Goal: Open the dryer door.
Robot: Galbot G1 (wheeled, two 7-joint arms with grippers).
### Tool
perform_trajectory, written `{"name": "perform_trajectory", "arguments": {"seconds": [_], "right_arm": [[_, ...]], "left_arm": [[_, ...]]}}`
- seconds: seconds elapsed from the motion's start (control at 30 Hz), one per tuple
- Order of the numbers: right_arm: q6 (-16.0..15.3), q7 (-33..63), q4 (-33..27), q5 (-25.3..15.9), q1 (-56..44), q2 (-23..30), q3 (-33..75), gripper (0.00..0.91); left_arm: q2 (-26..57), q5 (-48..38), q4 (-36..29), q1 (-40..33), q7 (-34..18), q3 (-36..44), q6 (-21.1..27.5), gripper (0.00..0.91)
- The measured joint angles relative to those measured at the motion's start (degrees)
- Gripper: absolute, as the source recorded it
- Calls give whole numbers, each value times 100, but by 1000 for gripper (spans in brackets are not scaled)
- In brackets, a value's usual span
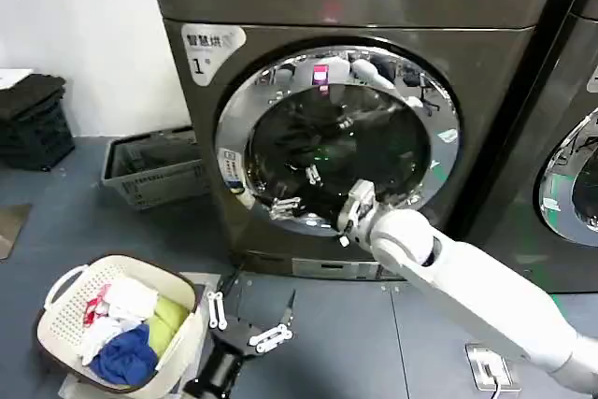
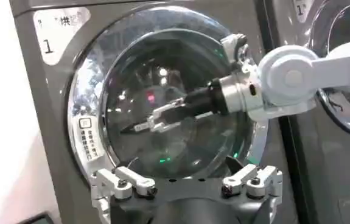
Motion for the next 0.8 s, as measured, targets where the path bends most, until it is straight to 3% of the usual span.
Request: {"name": "perform_trajectory", "arguments": {"seconds": [0.8], "right_arm": [[83, -189, -944, -45, 559, 799, -436, 907]], "left_arm": [[9, 1, -84, 45, 3, -16, -5, 907]]}}
